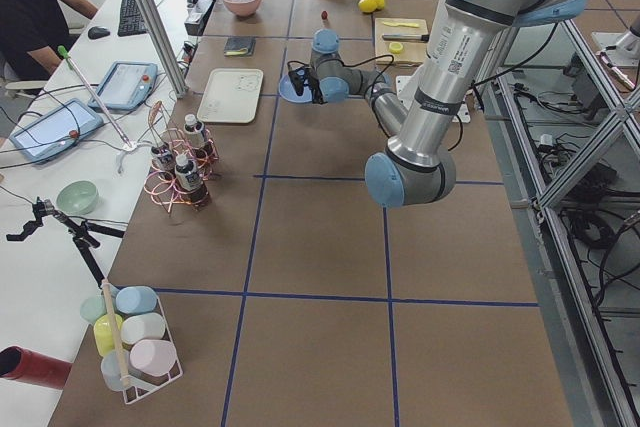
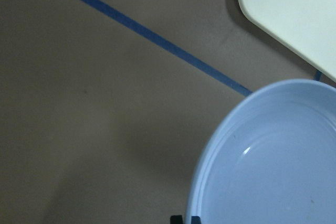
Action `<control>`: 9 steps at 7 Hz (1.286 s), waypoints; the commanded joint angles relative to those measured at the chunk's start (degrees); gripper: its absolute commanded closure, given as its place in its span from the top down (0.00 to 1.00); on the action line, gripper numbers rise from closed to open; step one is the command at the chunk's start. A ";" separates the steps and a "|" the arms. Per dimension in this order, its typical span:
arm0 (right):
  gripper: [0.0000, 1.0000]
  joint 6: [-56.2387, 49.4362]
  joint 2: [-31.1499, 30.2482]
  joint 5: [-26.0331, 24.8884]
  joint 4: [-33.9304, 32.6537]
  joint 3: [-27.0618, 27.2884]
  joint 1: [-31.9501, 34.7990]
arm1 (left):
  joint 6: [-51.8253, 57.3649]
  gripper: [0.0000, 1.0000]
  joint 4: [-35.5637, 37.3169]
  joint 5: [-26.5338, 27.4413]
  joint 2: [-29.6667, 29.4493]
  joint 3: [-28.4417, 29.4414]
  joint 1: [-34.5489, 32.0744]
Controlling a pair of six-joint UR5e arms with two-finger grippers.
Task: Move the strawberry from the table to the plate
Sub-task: 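Lift the blue plate with the left gripper and carry it to the table center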
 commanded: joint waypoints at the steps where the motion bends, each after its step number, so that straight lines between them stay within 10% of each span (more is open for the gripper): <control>1: 1.00 4.23 0.40 -0.16 -0.04 1.86 -2.33 | -1.80 0.00 -0.04 3.73 -2.06 2.29 4.00; 6: 1.00 4.41 0.40 -0.16 -0.04 2.22 -3.04 | 2.24 0.12 -0.04 5.14 0.40 1.95 4.63; 7: 1.00 4.41 0.23 -0.16 0.05 2.22 -3.48 | 2.24 0.99 -0.13 5.06 0.40 1.51 4.63; 9: 1.00 4.41 -0.56 -1.55 0.14 2.30 -5.40 | 4.59 1.00 0.48 4.35 0.22 -1.38 3.05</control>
